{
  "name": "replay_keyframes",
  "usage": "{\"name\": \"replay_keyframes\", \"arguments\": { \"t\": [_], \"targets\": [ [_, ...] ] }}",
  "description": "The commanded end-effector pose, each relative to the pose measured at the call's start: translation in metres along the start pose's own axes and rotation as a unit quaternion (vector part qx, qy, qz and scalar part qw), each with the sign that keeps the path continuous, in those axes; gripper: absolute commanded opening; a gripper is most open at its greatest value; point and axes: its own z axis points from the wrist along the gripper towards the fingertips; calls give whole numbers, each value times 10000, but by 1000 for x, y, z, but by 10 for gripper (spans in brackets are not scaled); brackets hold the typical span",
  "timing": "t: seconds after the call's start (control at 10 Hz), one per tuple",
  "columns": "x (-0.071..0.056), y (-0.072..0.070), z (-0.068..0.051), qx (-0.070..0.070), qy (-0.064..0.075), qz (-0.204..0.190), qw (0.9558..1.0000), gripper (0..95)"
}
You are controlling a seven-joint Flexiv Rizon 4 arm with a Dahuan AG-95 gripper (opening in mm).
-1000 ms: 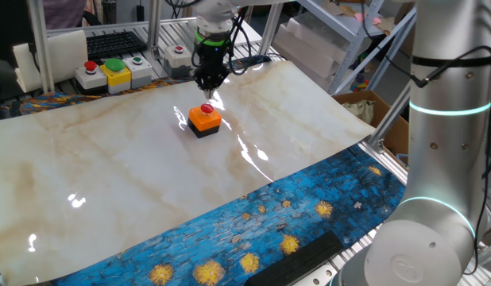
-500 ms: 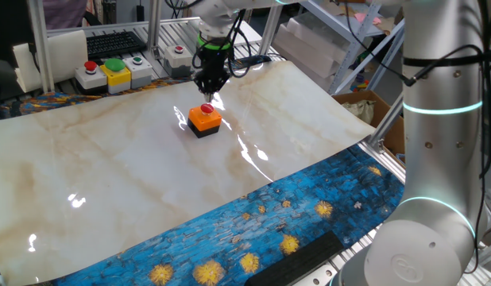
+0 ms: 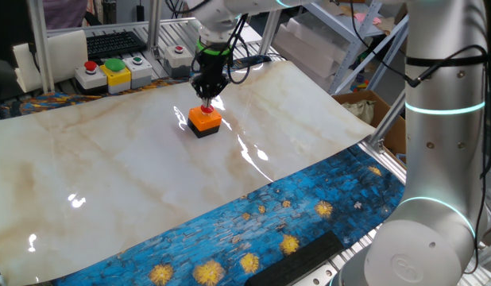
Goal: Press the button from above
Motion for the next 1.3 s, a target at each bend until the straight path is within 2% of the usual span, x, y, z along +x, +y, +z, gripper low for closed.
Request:
{"name": "replay_keyframes", "arguments": {
  "t": [0.1, 0.3, 0.5, 0.6, 0.7, 0.9, 1.0, 1.1, 1.3],
  "targets": [
    [-3, -1, 13, 122, -27, -278, 9995, 0],
    [-7, -5, 23, 89, -7, -355, 9993, 0],
    [-7, -3, 27, 16, 11, -264, 9996, 0],
    [-7, -3, 26, 69, 2, -293, 9995, 0],
    [-4, -5, 19, 89, 0, -301, 9995, 0],
    [3, -9, -3, 43, 40, -221, 9997, 0],
    [8, -11, -21, 8, 51, -91, 9999, 0],
    [13, -12, -34, -67, 55, 94, 9999, 0],
    [19, -14, -40, -82, 60, 180, 9998, 0]
  ]
}}
